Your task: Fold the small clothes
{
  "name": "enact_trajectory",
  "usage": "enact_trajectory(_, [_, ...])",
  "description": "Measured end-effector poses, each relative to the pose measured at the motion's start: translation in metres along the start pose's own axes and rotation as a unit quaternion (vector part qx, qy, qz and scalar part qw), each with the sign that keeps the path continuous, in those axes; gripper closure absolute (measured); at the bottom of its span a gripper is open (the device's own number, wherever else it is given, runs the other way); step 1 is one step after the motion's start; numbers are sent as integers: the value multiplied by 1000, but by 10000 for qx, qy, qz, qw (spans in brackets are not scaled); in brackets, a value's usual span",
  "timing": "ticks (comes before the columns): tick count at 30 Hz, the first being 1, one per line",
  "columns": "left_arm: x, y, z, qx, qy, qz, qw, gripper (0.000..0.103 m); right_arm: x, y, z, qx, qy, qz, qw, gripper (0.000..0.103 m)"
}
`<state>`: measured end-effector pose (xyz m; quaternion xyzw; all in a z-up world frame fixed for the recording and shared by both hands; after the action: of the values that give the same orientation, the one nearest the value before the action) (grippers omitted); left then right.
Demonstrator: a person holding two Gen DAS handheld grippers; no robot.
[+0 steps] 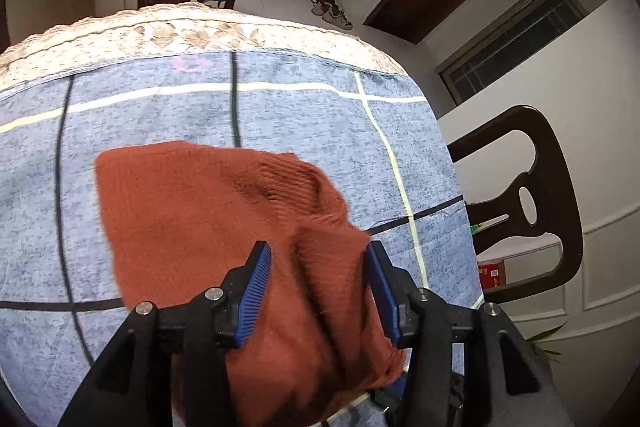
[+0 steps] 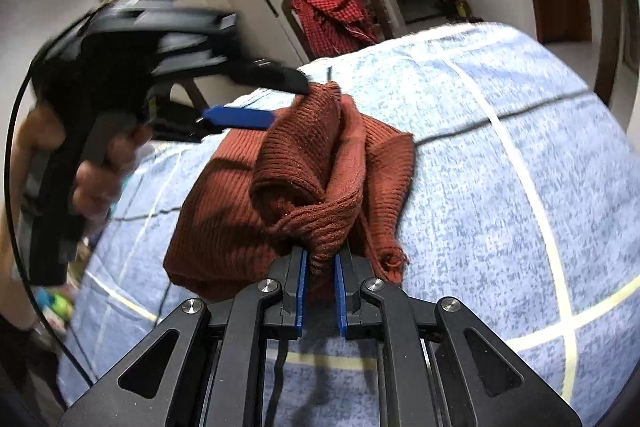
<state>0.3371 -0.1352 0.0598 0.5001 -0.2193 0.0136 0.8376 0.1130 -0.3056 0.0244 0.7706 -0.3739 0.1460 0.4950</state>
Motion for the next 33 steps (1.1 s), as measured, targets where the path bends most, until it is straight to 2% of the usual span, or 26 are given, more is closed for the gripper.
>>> enact_trajectory(3, [-6,8,-8,-100,50,43,9999,51,-1,5,4,-71,-9,39,10000,90])
enact_trajectory(9, [-19,21,-26,-52,189,169,9997,51,-1,10,17,35,-357,27,9994,90])
enact_trajectory(12, [-28,27,-33,-27,153,260,9995,50,-2,15,17,-74,-353,85,9993,87])
enact_trajectory(23, [-49,38,-37,264,-181,357,9989,49,19,39,8,-487,-288,688,9960,86])
enact_trajectory(26, [-54,37,-36,423,-295,373,9980,45,29,36,1,-521,-208,739,9957,84])
enact_trajectory(28, [-58,36,-33,659,-430,389,9961,45,35,29,-5,-498,-56,647,9966,75])
enact_trajectory(30, [-65,33,-30,959,-603,425,9927,45,40,21,-10,-489,99,577,9971,69])
enact_trajectory(33, [-75,30,-23,1349,-906,581,9850,45,45,4,-15,-541,315,411,9972,69])
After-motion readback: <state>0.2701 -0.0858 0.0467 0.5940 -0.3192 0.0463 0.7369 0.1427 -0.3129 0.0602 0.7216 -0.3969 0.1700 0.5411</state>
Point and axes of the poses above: each gripper's, at about its wrist camera, not at the fingertips, and y roughly against the way its jaws point, z to its right, x to its top, the point moved 1 cm from there along -y, roughly the way its jaws point, and after that the axes turned 5 degrees about -y, right-handed, at the moved point
